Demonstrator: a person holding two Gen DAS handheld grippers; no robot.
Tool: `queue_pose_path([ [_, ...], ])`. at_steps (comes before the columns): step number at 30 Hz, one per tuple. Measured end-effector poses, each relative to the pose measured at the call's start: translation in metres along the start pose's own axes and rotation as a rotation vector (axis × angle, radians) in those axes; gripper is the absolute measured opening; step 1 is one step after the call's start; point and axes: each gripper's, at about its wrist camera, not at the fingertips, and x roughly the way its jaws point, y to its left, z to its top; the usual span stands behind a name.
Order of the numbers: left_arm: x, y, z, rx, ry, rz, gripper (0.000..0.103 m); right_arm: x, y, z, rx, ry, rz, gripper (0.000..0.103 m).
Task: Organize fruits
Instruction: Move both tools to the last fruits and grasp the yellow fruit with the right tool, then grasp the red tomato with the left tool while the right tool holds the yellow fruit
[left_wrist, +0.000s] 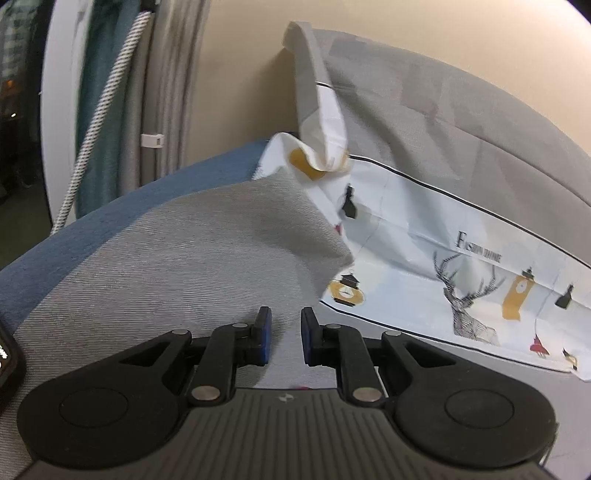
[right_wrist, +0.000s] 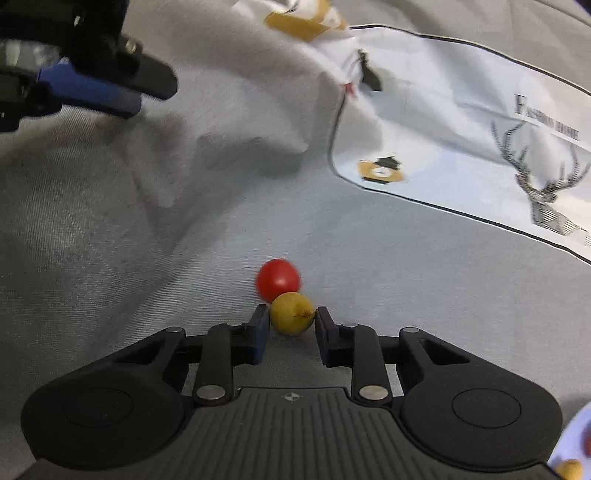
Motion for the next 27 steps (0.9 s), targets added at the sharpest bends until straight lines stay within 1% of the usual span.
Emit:
queue_pose_path([
  [2, 0.002, -0.008, -0.003, 0.042, 0.011, -0.03, 0.018, -0.007, -0.008, -0.003, 0.019, 0.012, -0.027, 0.028],
  [5, 0.009, -0.022, -0.013, 0.125, 0.068, -0.084, 0.019, -0.017, -0.021, -0.015, 0.051, 0.046, -0.062, 0.028],
  [7, 0.014, -0.031, -0.021, 0.189, 0.097, -0.096, 0.02, -0.027, -0.028, -0.027, 0.064, 0.058, -0.083, 0.028],
  [9, 0.021, -0.039, -0.028, 0.237, 0.135, -0.098, 0.024, -0.038, -0.031, -0.04, 0.066, 0.063, -0.091, 0.028],
  [10, 0.026, -0.041, -0.032, 0.252, 0.156, -0.097, 0.032, -0.045, -0.032, -0.046, 0.063, 0.057, -0.092, 0.028],
  [11, 0.033, -0.044, -0.037, 0.271, 0.185, -0.092, 0.037, -0.053, -0.032, -0.053, 0.058, 0.051, -0.093, 0.028],
  [12, 0.04, -0.047, -0.041, 0.29, 0.205, -0.083, 0.038, -0.059, -0.031, -0.061, 0.052, 0.058, -0.094, 0.028],
  [14, 0.051, -0.054, -0.048, 0.335, 0.218, -0.052, 0.039, -0.065, -0.028, -0.066, 0.049, 0.09, -0.101, 0.028],
  [16, 0.062, -0.059, -0.052, 0.371, 0.221, -0.016, 0.042, -0.075, -0.025, -0.067, 0.05, 0.066, -0.082, 0.028],
  [18, 0.075, -0.062, -0.057, 0.393, 0.237, 0.022, 0.045, -0.084, -0.022, -0.071, 0.044, 0.068, -0.071, 0.028],
  [19, 0.082, -0.063, -0.06, 0.408, 0.247, 0.046, 0.051, -0.087, -0.022, -0.073, 0.049, 0.072, -0.061, 0.028],
  [20, 0.088, -0.064, -0.063, 0.42, 0.253, 0.064, 0.054, -0.09, -0.021, -0.074, 0.055, 0.072, -0.052, 0.028],
  [21, 0.094, -0.064, -0.066, 0.435, 0.261, 0.082, 0.054, -0.093, -0.02, -0.074, 0.056, 0.068, -0.042, 0.028],
  [25, 0.114, -0.064, -0.072, 0.455, 0.294, 0.111, 0.053, -0.101, -0.016, -0.075, 0.046, 0.057, -0.029, 0.028],
  [26, 0.118, -0.063, -0.073, 0.456, 0.298, 0.118, 0.045, -0.1, -0.018, -0.074, 0.051, 0.057, -0.028, 0.028],
  [27, 0.12, -0.061, -0.073, 0.452, 0.3, 0.126, 0.039, -0.101, -0.019, -0.074, 0.056, 0.058, -0.026, 0.028],
])
